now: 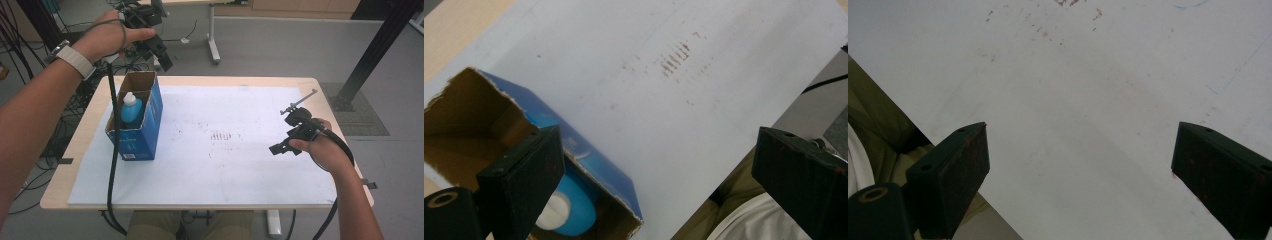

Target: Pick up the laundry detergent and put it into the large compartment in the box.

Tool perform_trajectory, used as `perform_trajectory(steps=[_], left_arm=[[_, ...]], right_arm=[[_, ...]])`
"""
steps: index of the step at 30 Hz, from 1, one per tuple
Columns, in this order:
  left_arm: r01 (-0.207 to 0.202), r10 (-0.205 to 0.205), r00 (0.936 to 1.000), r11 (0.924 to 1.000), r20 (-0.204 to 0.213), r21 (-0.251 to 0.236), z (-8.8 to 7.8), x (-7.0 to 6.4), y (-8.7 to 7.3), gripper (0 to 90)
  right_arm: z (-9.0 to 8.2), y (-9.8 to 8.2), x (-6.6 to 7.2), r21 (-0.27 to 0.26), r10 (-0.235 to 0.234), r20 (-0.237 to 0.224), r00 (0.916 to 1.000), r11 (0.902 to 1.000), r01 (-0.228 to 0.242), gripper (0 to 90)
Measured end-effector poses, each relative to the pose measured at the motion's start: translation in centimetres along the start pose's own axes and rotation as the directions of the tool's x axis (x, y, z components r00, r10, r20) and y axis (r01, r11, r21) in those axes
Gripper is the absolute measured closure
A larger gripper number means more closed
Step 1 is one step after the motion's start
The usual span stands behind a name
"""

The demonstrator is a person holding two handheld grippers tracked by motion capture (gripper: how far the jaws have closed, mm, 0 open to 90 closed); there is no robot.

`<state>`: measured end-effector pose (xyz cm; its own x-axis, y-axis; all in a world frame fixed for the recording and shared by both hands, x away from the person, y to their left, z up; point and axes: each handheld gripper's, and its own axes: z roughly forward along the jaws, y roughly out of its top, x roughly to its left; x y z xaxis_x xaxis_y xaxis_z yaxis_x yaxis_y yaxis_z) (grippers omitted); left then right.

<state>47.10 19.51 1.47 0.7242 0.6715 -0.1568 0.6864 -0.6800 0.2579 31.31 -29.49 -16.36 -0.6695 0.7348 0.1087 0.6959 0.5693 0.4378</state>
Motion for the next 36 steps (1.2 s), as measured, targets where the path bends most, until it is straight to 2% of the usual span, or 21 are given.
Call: perform_trajectory(steps=[6,11,15,22,26,32,36], left_arm=[[-0.102,0.101,0.9947,0.9946,0.018,0.019,1.3,-0.4,1.0,7.3],[-0.182,0.181,0.9832,0.9824,0.028,0.043,2.3,-1.2,2.0,7.3],[-0.244,0.243,0.9697,0.9683,0.021,0.052,2.9,-2.2,2.4,7.4],[-0.337,0.337,0.9414,0.9389,0.015,0.07,3.9,-4.0,3.2,7.5],[-0.371,0.37,0.9287,0.9251,0.031,0.082,4.8,-5.0,3.8,7.5],[-0.427,0.423,0.9037,0.9012,0.064,0.072,6.3,-5.8,4.4,7.4],[-0.45,0.445,0.892,0.891,0.081,0.062,7.3,-5.9,4.5,7.4]], right_arm=[[0.0,-0.2,0.1,-0.003,0.01,0.002,0.9999,0.9999,-0.01,8.2],[0.1,-0.3,0.2,-0.006,0.013,0.001,0.9999,0.9999,-0.013,8.3],[0.0,-0.3,0.3,-0.002,0.02,0.001,0.9998,0.9998,-0.02,8.3],[-0.2,-0.5,0.4,-0.004,0.027,0.007,0.9996,0.9996,-0.027,8.3],[-0.2,-0.8,0.4,-0.003,0.035,0.007,0.9994,0.9994,-0.035,8.3],[-0.3,-1.3,0.3,-0.008,0.044,0.009,0.999,0.999,-0.044,8.3],[-0.4,-1.5,0.3,-0.007,0.049,0.011,0.9987,0.9988,-0.049,8.3]])
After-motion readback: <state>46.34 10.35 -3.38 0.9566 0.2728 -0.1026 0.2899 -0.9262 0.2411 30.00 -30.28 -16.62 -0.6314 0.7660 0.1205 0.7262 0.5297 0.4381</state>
